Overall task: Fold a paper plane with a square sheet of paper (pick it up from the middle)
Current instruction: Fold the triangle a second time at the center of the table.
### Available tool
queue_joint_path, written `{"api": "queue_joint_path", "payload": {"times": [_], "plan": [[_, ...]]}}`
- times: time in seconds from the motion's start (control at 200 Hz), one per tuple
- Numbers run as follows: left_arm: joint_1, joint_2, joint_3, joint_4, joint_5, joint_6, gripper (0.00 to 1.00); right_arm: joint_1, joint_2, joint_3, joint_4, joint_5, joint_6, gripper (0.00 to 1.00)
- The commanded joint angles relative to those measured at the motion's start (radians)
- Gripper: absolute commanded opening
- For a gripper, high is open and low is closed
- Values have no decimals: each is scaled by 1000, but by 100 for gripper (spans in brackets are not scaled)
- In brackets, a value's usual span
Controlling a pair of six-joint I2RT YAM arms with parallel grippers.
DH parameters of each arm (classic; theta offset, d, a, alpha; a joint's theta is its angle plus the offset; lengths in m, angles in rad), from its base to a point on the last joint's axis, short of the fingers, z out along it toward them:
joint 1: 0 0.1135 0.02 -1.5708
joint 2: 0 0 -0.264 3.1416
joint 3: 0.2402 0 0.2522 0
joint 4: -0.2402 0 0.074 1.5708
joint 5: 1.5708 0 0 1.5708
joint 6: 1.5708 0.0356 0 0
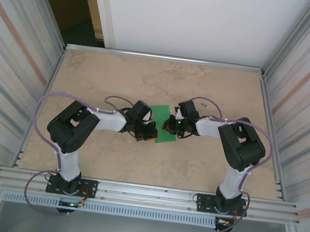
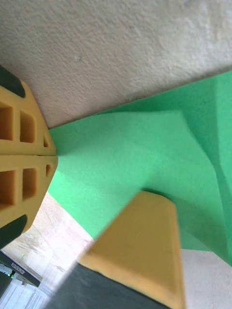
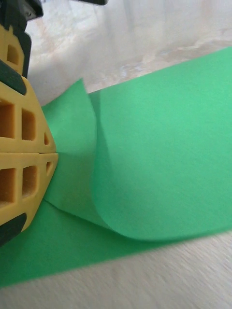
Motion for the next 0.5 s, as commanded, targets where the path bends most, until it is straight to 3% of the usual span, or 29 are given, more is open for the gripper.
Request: {"api": "queue_joint_path", "payload": {"times": [0.0, 0.18, 0.411, 0.446, 0.496], "plan": [[-7, 79, -64, -208, -84, -10, 0, -119, 75, 28, 29, 70, 9, 0], [-3, 72, -56, -203, -78, -2, 0, -173, 64, 87, -15, 71, -26, 0], [7, 8, 65, -221, -40, 69, 0, -171, -123, 87, -128, 87, -84, 0], [11, -7, 102, -216, -30, 78, 0, -166, -158, 68, -135, 85, -86, 3], [19, -27, 162, -216, -20, 90, 8, -163, -200, 42, -141, 74, -83, 12]]}}
